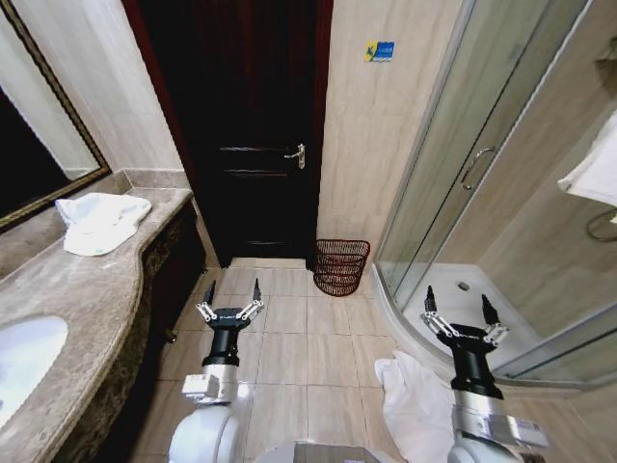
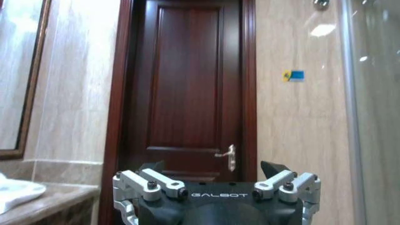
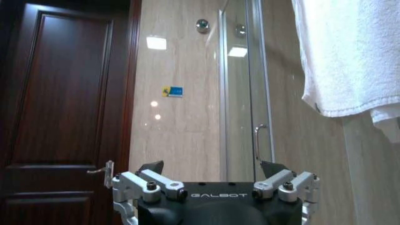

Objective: Discard the used towel into the hamper.

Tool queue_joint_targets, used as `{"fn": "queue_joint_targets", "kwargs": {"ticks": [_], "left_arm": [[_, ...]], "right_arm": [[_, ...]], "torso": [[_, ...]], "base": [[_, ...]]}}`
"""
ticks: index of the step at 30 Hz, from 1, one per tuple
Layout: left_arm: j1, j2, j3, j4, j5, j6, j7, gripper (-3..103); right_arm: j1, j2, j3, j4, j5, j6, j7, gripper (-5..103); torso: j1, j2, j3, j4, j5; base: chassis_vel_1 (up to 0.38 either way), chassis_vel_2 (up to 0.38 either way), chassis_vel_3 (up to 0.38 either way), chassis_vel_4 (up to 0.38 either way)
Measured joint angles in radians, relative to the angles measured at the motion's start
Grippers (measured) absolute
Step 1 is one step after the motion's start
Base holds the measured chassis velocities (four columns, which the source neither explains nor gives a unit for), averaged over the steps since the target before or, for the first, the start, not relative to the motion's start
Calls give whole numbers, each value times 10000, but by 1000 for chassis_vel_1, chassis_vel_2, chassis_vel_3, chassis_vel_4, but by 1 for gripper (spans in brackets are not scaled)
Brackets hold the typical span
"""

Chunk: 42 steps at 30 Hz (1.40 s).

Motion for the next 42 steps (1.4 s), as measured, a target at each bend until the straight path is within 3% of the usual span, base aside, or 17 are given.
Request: {"fn": "queue_joint_targets", "kwargs": {"ticks": [6, 18, 28, 35, 42], "left_arm": [[-2, 0, 184, 20, 20, -423, 218, 100], [-286, 0, -92, -286, -242, -227, 200, 100], [173, 2, 581, 386, 211, -66, 184, 100], [82, 1, 610, 439, -246, 0, 142, 100], [66, 2, 580, 439, -208, -100, 169, 100]], "right_arm": [[-85, 23, -74, 141, 29, -21, -49, 100], [-67, 91, -145, 42, 48, -72, -117, 100], [-92, 167, -130, 42, -5, 13, -175, 100], [-76, 98, -64, 39, 54, 47, -175, 100], [-58, 67, -70, 42, 91, 87, -177, 100]], "torso": [[0, 0, 0, 0, 0], [0, 0, 0, 0, 0], [0, 0, 0, 0, 0], [-1, 0, -1, 0, 0], [-4, 2, -1, 0, 1]], "base": [[0, 0, 0, 0], [0, 0, 0, 0], [0, 0, 0, 0], [0, 0, 0, 0], [-78, 67, 83, -71]]}}
